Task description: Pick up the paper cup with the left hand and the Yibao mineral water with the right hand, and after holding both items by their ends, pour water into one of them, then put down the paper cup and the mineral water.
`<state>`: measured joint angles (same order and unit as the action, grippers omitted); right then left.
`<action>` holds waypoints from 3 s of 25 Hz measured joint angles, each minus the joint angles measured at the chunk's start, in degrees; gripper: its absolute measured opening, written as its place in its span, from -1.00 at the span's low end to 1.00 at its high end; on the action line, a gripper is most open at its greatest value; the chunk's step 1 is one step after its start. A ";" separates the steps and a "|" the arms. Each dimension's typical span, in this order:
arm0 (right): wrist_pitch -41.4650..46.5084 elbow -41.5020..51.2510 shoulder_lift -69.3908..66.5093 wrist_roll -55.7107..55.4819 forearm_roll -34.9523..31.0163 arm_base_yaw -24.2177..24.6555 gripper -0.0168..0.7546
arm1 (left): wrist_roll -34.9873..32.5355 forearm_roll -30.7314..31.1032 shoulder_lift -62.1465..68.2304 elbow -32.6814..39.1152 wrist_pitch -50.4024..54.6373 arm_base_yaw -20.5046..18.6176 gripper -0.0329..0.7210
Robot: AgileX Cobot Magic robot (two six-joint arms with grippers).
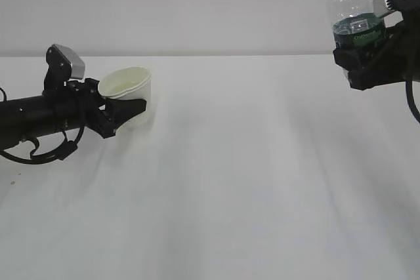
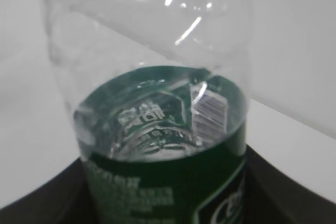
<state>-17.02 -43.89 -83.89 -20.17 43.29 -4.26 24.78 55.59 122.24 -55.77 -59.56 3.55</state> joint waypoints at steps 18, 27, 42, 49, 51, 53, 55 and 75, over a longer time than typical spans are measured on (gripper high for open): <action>0.00 0.00 0.00 0.00 0.00 0.00 0.24 | -4.81 -4.14 2.44 0.00 -1.80 -0.66 0.21; 0.00 0.00 0.00 0.00 0.00 0.00 0.24 | -6.35 -7.21 3.21 0.00 -1.51 -1.30 0.21; 0.00 0.00 0.00 0.00 0.00 0.00 0.24 | -9.76 -10.88 8.67 0.00 -4.49 -1.75 0.20; 0.00 0.00 0.00 0.00 0.00 0.00 0.24 | -10.15 -11.29 9.89 0.00 -5.39 -1.75 0.20; 0.00 0.00 0.00 0.00 0.00 0.00 0.24 | -10.15 -11.51 10.09 0.00 -5.79 -1.75 0.20; 0.00 0.00 0.00 0.00 0.00 0.00 0.24 | -10.15 -11.75 10.35 0.00 -6.26 -1.75 0.20; 0.00 0.00 0.00 0.00 0.00 0.00 0.24 | -10.24 -11.89 10.38 0.00 -6.25 -1.75 0.20; 0.00 0.00 0.00 0.00 0.00 0.00 0.24 | -10.37 -11.76 10.47 0.00 -6.25 -1.75 0.76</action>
<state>-17.02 -43.89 -83.89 -20.17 43.29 -4.26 14.41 43.83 132.71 -55.77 -65.80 1.81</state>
